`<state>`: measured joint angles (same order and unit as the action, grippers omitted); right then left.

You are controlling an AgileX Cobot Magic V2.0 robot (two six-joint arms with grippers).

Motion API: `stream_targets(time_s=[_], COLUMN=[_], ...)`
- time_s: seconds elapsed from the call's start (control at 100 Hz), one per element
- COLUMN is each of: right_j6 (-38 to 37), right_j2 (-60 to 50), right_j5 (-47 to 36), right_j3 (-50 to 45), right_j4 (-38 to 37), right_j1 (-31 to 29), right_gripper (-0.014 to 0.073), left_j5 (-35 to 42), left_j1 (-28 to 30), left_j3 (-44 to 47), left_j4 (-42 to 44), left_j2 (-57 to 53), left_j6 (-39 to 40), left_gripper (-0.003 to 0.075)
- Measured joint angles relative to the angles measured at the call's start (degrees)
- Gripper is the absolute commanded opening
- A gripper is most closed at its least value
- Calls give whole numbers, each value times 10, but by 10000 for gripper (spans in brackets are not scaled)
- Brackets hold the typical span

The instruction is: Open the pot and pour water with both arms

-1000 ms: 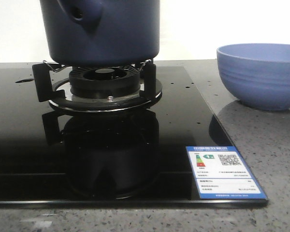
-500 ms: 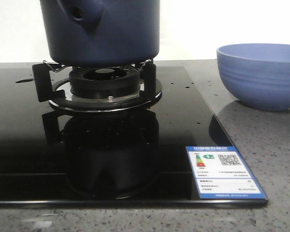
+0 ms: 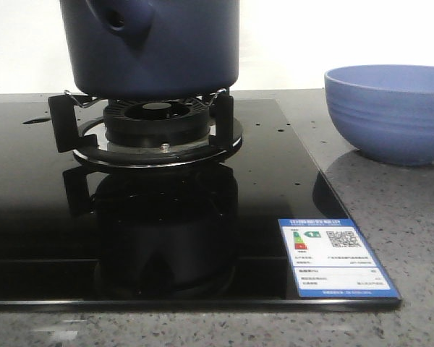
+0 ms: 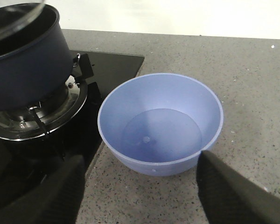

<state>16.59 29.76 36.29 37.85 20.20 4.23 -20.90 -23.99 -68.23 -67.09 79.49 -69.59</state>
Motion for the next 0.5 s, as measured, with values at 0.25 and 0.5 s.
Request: stream_targets(time_s=[0.25,0.5], right_j6=[-5,-16], right_j2=[72,217], right_j5=[14,63], right_j3=[11,131], right_j4=[0,-10], right_j1=[0,0], right_gripper=[460,460], left_j5=[-7,-74], left_j1=[61,165], left_j3=[-13,-13], left_j4=[0,4], left_j2=[-50,-87], left_j6=[2,12], left_gripper=[388,388])
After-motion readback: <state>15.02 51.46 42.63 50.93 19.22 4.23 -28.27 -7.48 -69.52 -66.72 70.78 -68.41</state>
